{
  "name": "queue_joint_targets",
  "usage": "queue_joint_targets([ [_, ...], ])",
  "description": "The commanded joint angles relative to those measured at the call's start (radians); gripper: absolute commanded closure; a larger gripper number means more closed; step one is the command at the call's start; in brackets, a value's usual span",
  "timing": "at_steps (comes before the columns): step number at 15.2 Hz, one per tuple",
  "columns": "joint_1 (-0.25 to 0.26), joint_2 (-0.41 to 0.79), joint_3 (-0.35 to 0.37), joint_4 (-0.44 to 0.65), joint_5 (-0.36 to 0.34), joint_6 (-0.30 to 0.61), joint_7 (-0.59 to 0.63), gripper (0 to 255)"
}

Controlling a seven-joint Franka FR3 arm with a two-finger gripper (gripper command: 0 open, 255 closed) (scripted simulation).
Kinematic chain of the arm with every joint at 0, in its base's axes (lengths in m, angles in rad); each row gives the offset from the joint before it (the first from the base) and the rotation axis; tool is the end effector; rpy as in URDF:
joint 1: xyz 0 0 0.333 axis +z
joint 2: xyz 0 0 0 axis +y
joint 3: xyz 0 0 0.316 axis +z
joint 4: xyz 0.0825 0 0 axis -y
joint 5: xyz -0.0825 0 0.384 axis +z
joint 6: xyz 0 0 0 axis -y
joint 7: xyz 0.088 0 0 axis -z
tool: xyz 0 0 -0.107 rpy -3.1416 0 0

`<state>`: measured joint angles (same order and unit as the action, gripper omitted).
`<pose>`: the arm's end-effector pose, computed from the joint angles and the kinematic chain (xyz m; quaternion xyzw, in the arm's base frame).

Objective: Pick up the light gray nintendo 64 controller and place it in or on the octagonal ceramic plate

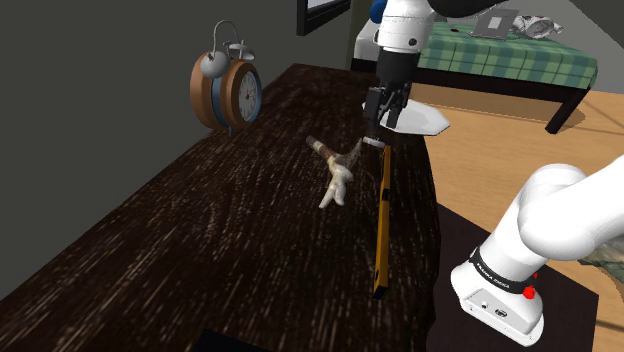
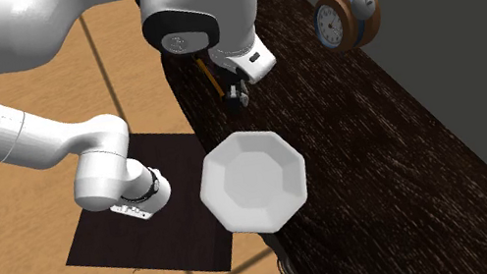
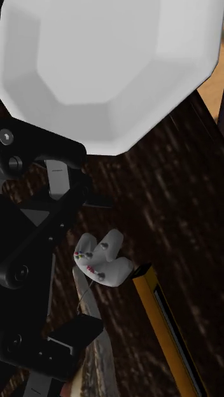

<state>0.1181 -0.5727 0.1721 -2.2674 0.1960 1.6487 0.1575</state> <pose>0.3506 0.1369 0.5633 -0.9975 -0.0413 0.0358 0.0445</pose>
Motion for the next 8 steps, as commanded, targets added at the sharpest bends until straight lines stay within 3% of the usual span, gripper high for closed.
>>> queue_joint_targets([
  [1,0.002,0.007,0.011,-0.015,-0.008,0.017,0.0,0],
  [8,0.006,0.0,0.019,-0.08,0.0,0.077,-0.002,0],
])
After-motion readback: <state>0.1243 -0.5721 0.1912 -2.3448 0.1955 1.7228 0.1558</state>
